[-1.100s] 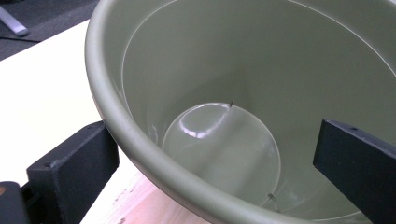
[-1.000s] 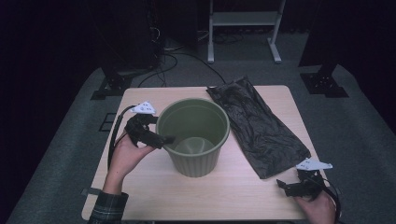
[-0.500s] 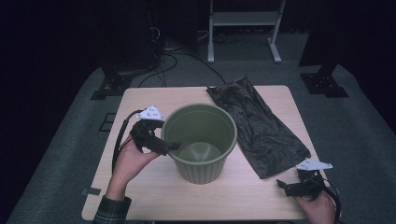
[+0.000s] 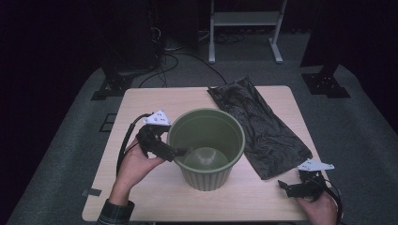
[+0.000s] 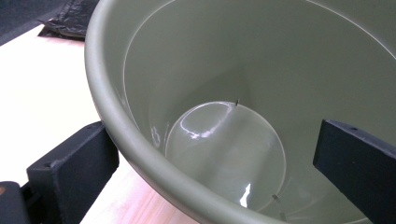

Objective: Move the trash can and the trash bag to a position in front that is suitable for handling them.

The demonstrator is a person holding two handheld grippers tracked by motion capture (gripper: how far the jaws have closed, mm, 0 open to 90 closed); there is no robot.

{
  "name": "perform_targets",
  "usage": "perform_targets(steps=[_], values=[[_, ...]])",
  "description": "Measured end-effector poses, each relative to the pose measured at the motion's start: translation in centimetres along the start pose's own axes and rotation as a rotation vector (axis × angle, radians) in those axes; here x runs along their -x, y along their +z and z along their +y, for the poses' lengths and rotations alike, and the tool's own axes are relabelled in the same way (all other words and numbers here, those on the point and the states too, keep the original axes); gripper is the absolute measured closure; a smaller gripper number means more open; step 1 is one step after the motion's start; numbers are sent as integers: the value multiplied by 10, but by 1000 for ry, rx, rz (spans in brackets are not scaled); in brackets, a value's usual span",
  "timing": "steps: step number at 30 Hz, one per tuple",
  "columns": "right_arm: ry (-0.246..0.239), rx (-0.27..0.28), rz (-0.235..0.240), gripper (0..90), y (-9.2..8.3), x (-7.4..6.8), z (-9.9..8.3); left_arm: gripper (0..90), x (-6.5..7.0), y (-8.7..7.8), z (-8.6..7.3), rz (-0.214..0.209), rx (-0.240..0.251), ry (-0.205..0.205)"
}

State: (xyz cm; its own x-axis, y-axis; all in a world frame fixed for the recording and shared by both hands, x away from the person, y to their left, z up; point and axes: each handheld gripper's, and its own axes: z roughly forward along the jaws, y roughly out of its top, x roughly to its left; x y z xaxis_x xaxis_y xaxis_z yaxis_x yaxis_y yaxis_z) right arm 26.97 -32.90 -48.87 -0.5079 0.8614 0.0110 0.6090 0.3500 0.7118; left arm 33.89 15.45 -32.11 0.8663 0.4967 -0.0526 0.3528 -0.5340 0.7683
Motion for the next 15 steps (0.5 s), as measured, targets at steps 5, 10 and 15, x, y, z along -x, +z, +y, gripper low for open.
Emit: perform_targets(steps=[5, 10, 15], values=[[0, 0, 0, 0, 0, 0, 0, 0, 5, 2, 1, -8, -3, 8], [2, -1, 0, 0, 0, 0, 0, 0, 8, 3, 0, -14, -9, 17], [3, -1, 0, 0, 0, 0, 0, 0, 9, 4, 1, -14, -8, 20]])
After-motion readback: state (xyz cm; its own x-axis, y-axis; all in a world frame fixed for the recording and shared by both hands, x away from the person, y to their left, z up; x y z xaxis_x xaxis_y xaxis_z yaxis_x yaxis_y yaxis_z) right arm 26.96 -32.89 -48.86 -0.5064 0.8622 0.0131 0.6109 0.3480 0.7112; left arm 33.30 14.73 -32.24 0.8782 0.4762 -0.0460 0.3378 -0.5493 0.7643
